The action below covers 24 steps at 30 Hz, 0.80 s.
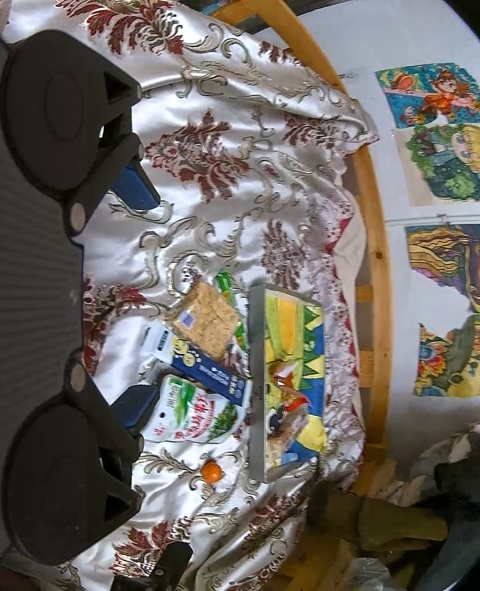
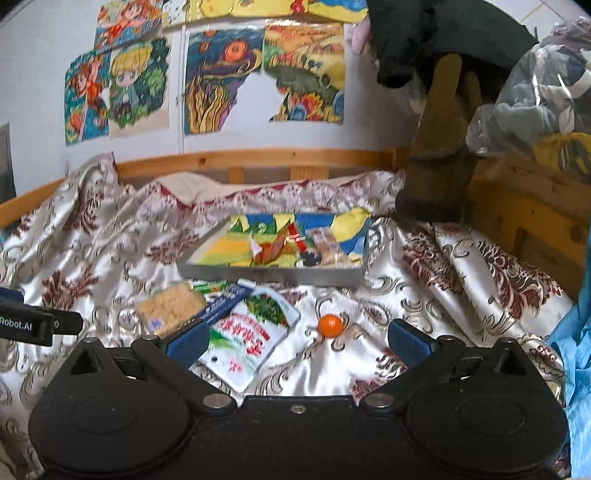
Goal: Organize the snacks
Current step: 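Open both grippers to release the packs and lift away from the tray, then grasp the blue milk-powder stick with the left gripper while the right grasps the white seaweed bag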
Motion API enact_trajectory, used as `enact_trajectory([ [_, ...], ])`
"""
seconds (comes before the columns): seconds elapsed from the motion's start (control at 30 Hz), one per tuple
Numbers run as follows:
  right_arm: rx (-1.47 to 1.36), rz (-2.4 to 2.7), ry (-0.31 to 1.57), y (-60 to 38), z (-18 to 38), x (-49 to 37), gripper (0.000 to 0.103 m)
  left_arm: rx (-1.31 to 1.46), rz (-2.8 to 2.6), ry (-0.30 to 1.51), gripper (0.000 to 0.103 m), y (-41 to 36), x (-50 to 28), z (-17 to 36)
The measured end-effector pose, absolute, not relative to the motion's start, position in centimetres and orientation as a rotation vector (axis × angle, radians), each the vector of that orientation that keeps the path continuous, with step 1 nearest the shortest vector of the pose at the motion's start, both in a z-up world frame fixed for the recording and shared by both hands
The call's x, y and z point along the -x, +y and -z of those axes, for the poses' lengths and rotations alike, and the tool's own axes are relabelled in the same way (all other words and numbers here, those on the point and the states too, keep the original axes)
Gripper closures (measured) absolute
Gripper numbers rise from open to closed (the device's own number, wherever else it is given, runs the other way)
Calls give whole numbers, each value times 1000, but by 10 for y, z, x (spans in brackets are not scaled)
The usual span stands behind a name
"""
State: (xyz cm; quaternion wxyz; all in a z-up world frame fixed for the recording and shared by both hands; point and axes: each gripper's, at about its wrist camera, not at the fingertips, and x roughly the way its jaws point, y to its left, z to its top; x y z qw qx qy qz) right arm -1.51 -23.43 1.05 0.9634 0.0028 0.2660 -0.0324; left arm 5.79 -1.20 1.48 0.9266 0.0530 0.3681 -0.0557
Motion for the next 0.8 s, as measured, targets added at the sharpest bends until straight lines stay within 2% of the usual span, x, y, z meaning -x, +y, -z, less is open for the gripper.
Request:
enact_trajectory([
  [0.27,35,52,590,-227,-3,7,1,-131,103,836,0,-12,-69,-3],
  [0.8,27,2,620,-225,-1,-19,1,-153,108,889,0,-14,-99,7],
])
